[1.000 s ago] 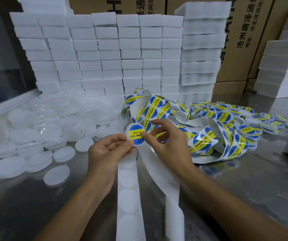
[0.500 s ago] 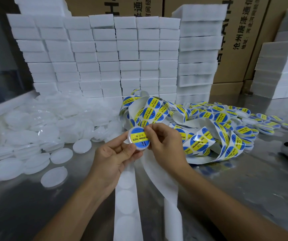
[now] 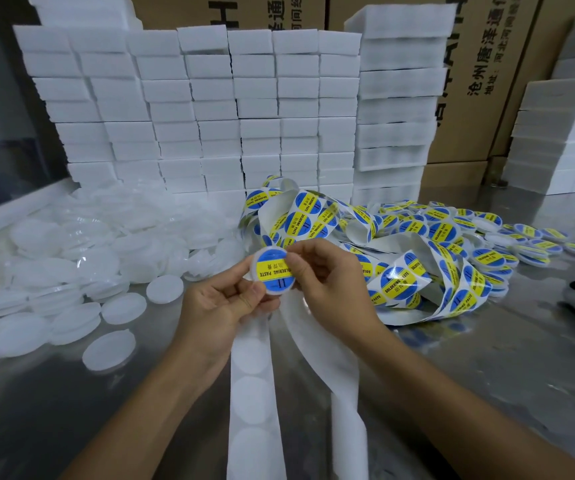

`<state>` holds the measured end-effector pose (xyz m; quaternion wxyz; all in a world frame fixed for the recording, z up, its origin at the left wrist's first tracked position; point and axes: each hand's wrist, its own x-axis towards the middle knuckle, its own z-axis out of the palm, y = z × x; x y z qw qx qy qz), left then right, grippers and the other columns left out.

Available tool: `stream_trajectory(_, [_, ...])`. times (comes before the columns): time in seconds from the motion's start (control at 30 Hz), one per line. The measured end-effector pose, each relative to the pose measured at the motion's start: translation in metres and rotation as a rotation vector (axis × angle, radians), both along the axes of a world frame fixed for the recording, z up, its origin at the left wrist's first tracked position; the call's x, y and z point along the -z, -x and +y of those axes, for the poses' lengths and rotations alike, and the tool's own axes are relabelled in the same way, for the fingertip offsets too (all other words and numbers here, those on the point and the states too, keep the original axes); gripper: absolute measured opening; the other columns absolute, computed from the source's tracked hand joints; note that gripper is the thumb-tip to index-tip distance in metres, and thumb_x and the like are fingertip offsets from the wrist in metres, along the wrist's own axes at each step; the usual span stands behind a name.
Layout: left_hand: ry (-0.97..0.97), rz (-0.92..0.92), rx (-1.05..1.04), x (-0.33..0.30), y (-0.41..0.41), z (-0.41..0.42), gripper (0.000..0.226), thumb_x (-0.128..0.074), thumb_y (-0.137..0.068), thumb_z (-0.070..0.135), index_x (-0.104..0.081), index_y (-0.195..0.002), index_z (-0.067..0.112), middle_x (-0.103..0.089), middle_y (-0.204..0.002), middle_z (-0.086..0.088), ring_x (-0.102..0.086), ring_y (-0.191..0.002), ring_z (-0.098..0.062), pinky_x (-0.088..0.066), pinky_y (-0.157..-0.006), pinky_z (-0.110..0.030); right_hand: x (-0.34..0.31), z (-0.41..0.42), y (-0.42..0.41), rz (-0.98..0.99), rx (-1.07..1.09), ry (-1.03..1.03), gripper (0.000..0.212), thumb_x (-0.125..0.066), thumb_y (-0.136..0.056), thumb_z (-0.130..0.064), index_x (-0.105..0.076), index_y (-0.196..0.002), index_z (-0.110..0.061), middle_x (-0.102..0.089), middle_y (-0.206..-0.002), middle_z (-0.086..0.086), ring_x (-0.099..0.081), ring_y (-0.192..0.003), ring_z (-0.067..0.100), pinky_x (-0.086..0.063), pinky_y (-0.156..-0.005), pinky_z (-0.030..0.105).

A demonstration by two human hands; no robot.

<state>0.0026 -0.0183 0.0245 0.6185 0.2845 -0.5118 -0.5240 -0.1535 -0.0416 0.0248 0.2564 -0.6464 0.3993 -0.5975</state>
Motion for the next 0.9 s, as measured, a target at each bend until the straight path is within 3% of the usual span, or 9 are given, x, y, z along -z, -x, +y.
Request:
stream_trajectory(0.13, [-0.043,0.022,-0.007,-0.002,-0.005,-0.001,0.033,-0.060,-0.073,0.005,-0.078,-0.094,0.022,-0.076,-0.086,-0.007,-0.074,-0.083,-0.020,-0.058,-0.069,-0.027,0.000,0.003,-0.004,0.001,-0.020,-0.047,0.033,-0.087,-0.073,-0.022,-0.066,-0.096,-0.012,-0.069,-0.076,0.007,-0.062,-0.063,0.013,-0.053,-0.061,0.028])
stream_trajectory(0.27, [-0.067,-0.042,-0.003,-0.003,-0.004,0.000,0.037,-0.053,-0.086,-0.004,-0.079,-0.087,0.023,-0.077,-0.093,-0.005,-0.074,-0.085,-0.020,-0.058,-0.066,-0.025,-0.004,0.004,-0.002,-0.070,-0.034,-0.025,0.018,-0.073,-0.088,-0.019,-0.062,-0.078,-0.011,-0.072,-0.070,0.009,-0.065,-0.052,0.017,-0.054,-0.054,0.030])
stream_trajectory(0.37, [-0.104,-0.018,-0.066,-0.004,-0.005,-0.001,0.031,-0.052,-0.089,-0.006,-0.075,-0.091,0.016,-0.077,-0.088,-0.007,-0.074,-0.081,-0.021,-0.059,-0.063,-0.026,-0.001,0.001,0.001,0.011,-0.034,-0.013,0.008,-0.070,-0.091,-0.017,-0.064,-0.087,-0.013,-0.072,-0.070,0.004,-0.067,-0.056,0.014,-0.054,-0.058,0.029])
stream_trajectory(0.4, [-0.114,-0.010,-0.095,-0.004,-0.007,-0.002,0.028,-0.053,-0.089,-0.006,-0.073,-0.091,0.013,-0.076,-0.085,-0.007,-0.074,-0.078,-0.020,-0.059,-0.063,-0.026,0.001,0.001,0.001,0.075,-0.042,-0.004,0.009,-0.072,-0.089,-0.018,-0.065,-0.096,-0.016,-0.072,-0.074,0.000,-0.068,-0.061,0.012,-0.055,-0.061,0.028])
stream_trajectory(0.47, [-0.128,-0.016,-0.155,-0.004,-0.009,-0.003,0.021,-0.055,-0.090,-0.004,-0.071,-0.090,0.009,-0.076,-0.079,-0.007,-0.072,-0.072,-0.018,-0.059,-0.061,-0.025,0.004,0.003,0.001,0.223,-0.041,0.052,0.035,-0.079,-0.083,-0.023,-0.065,-0.115,-0.022,-0.069,-0.093,-0.009,-0.065,-0.074,0.006,-0.055,-0.065,0.024])
stream_trajectory(0.57, [-0.135,-0.041,-0.187,-0.003,-0.007,-0.002,0.017,-0.057,-0.090,-0.001,-0.071,-0.089,0.008,-0.075,-0.078,-0.009,-0.071,-0.070,-0.019,-0.060,-0.063,-0.028,0.004,0.005,-0.001,0.384,-0.056,0.229,0.052,-0.085,-0.075,-0.027,-0.067,-0.123,-0.016,-0.062,-0.116,-0.003,-0.061,-0.092,0.006,-0.051,-0.069,0.017])
stream_trajectory(0.73, [-0.122,-0.053,-0.130,-0.005,-0.006,-0.001,0.013,-0.065,-0.079,0.015,-0.077,-0.085,0.012,-0.075,-0.083,-0.015,-0.071,-0.074,-0.023,-0.061,-0.070,-0.032,-0.002,0.008,0.005,0.502,0.048,0.396,0.043,-0.083,-0.078,-0.031,-0.073,-0.113,-0.009,-0.069,-0.114,0.004,-0.066,-0.103,0.016,-0.053,-0.088,0.033])
stream_trajectory(0.83, [-0.055,-0.121,-0.172,-0.002,-0.002,0.000,0.018,-0.067,-0.072,0.033,-0.079,-0.076,0.019,-0.073,-0.072,-0.006,-0.068,-0.067,-0.015,-0.059,-0.067,-0.027,-0.004,0.006,0.012,0.427,0.075,0.398,0.035,-0.082,-0.078,-0.030,-0.075,-0.104,-0.008,-0.073,-0.102,0.001,-0.068,-0.095,0.011,-0.053,-0.081,0.025])
stream_trajectory(0.9, [0.049,-0.291,-0.356,0.004,-0.003,-0.003,0.012,-0.071,-0.078,0.034,-0.076,-0.074,0.023,-0.069,-0.066,0.004,-0.062,-0.062,-0.007,-0.054,-0.063,-0.018,-0.008,-0.002,0.027,0.361,0.158,0.363,0.030,-0.080,-0.077,-0.027,-0.074,-0.101,-0.009,-0.072,-0.099,-0.001,-0.066,-0.088,0.010,-0.050,-0.074,0.020])
